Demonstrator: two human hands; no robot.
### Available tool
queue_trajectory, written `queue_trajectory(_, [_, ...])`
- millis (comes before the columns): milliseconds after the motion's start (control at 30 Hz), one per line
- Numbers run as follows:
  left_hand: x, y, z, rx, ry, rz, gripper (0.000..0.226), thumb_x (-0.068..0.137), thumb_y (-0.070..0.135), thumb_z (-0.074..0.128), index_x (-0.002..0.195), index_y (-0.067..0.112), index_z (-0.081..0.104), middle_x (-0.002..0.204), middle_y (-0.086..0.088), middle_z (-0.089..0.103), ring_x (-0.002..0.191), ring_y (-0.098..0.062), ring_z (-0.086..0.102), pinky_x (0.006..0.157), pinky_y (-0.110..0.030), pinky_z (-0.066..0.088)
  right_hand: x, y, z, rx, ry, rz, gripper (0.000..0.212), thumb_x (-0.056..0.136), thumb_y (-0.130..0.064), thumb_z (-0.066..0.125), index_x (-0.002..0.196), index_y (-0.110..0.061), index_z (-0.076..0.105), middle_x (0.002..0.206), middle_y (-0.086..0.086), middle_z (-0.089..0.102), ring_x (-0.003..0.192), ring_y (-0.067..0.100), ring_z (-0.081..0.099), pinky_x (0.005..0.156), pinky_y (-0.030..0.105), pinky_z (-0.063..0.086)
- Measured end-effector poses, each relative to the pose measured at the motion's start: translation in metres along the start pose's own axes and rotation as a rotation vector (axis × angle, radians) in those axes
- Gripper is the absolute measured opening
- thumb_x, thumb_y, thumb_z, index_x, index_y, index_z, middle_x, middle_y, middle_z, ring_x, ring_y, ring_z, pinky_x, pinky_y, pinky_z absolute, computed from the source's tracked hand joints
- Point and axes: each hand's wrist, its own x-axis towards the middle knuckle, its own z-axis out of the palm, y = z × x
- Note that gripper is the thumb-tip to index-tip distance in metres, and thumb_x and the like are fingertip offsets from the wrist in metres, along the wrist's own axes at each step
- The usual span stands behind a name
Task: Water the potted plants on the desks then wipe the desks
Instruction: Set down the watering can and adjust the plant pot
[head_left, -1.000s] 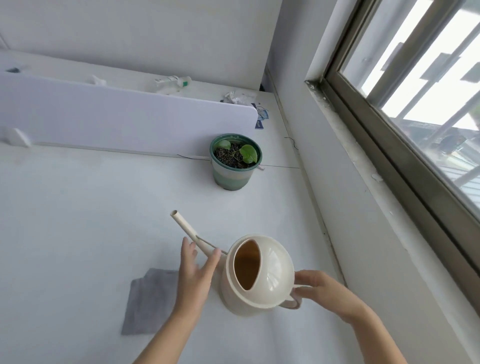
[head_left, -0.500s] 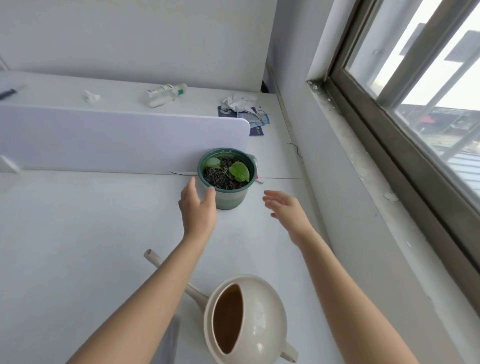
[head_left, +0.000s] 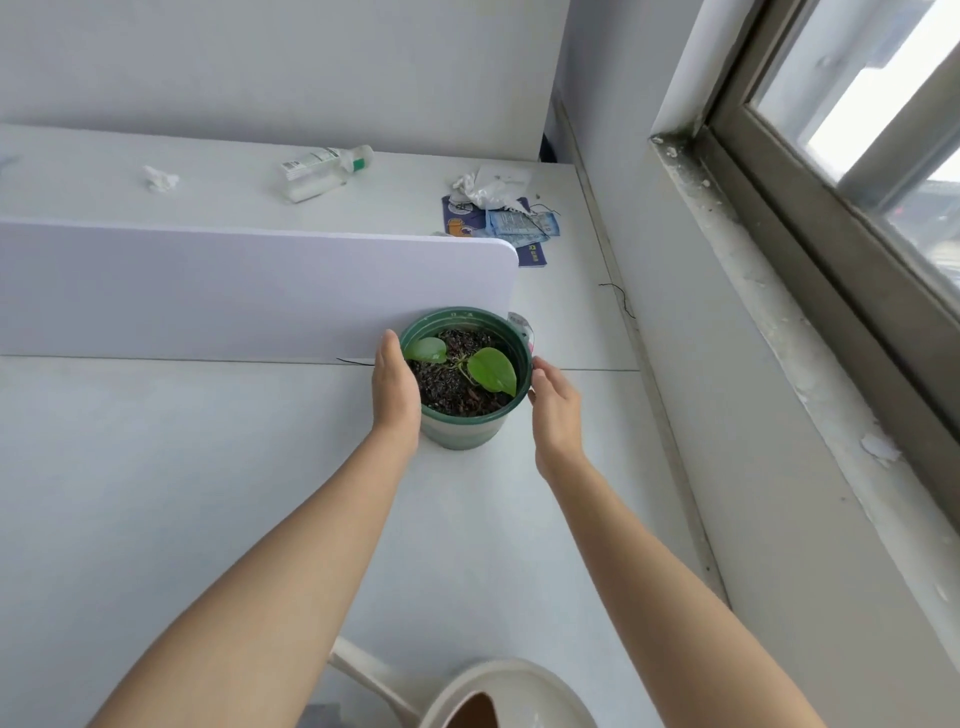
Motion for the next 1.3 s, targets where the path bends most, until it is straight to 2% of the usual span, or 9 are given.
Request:
queue_trajectory(200, [0.002,-0.009,0.000,-0.072,0.000,-0.037,0.060,0.097,0.047,0.018,0.145,0.012,0.025,0.154,-0.001,0.026,0.142,-0.014,0.024,0.111,-0.026,0.018,0.006,0.013,0.005,0.061,-0.013,0.012,0.042,0.095,-0.010,0.033,0.136,-0.005,0.042,0.144,0.010,0.043,0.134,0.020,0.038,0.115,0.039,0.027])
queue_trajectory(300, [-0.009,-0.017,0.001,-0.084,0.020,-0.019,0.060,0.096,0.048,0.022,0.145,0.013,0.027,0.153,-0.002,0.029,0.141,-0.014,0.026,0.116,-0.029,0.018,0.013,0.007,0.010,0.027,-0.070,-0.011,0.043,0.098,-0.017,0.034,0.139,-0.008,0.037,0.152,0.002,0.031,0.140,0.015,0.028,0.118,0.036,0.020])
queue_trajectory(467, [-0.015,-0.029,-0.005,-0.096,0.021,0.009,0.060,0.095,0.046,0.021,0.138,0.007,0.039,0.145,-0.008,0.043,0.136,-0.017,0.037,0.115,-0.038,0.025,0.021,-0.006,-0.004,0.072,-0.089,0.007,0.044,0.098,-0.022,0.035,0.140,-0.009,0.034,0.147,0.003,0.038,0.135,0.016,0.036,0.115,0.034,0.025])
queue_trajectory(600, [0.000,-0.016,-0.007,-0.108,0.017,-0.027,0.062,0.096,0.047,0.020,0.142,0.006,0.031,0.151,-0.005,0.034,0.139,-0.018,0.031,0.116,-0.037,0.022,-0.001,0.007,-0.010,0.051,-0.078,-0.001,0.042,0.098,-0.022,0.034,0.138,-0.010,0.037,0.135,-0.003,0.045,0.130,0.012,0.038,0.110,0.027,0.026])
queue_trajectory(800, [-0.007,-0.025,0.000,0.004,0.042,0.011,0.061,0.093,0.047,0.024,0.142,0.012,0.033,0.150,-0.005,0.035,0.139,-0.017,0.031,0.116,-0.038,0.022,0.006,0.013,-0.001,-0.024,-0.137,-0.017,0.046,0.098,-0.026,0.033,0.143,-0.016,0.029,0.152,-0.001,0.030,0.139,0.012,0.027,0.117,0.033,0.020])
queue_trajectory(900, [-0.021,-0.025,0.005,0.033,0.070,0.051,0.056,0.097,0.038,0.025,0.145,0.010,0.024,0.154,-0.006,0.025,0.142,-0.019,0.022,0.117,-0.039,0.017,0.013,0.003,-0.008,-0.131,-0.181,-0.032,0.046,0.098,-0.036,0.031,0.138,-0.015,0.041,0.144,0.000,0.042,0.132,0.012,0.038,0.105,0.026,0.029])
queue_trajectory(1000, [-0.035,-0.010,-0.001,0.093,0.088,0.010,0.055,0.095,0.039,0.029,0.139,0.005,0.032,0.150,-0.014,0.030,0.138,-0.027,0.027,0.113,-0.045,0.022,0.001,-0.006,-0.024,-0.200,-0.215,0.019,0.050,0.095,-0.047,0.029,0.142,-0.027,0.030,0.146,-0.004,0.037,0.131,0.015,0.036,0.109,0.034,0.028])
queue_trajectory(1100, [-0.072,0.019,-0.021,0.038,0.084,0.043,0.050,0.094,0.029,0.038,0.136,0.001,0.035,0.147,-0.020,0.033,0.136,-0.031,0.031,0.110,-0.042,0.028,-0.036,-0.005,-0.045,-0.150,-0.226,0.016,0.043,0.096,-0.040,0.035,0.138,-0.035,0.030,0.127,0.005,0.048,0.115,0.022,0.048,0.100,0.033,0.036])
queue_trajectory(1300, [-0.191,0.035,-0.110,-0.180,0.078,0.398,0.022,0.081,0.024,0.048,0.101,0.029,0.055,0.112,0.007,0.060,0.113,-0.013,0.055,0.089,-0.023,0.045,-0.139,0.000,-0.101,-0.060,-0.129,-0.009,0.019,0.096,-0.028,0.039,0.103,-0.034,0.056,0.101,0.005,0.064,0.097,0.018,0.060,0.085,0.032,0.045])
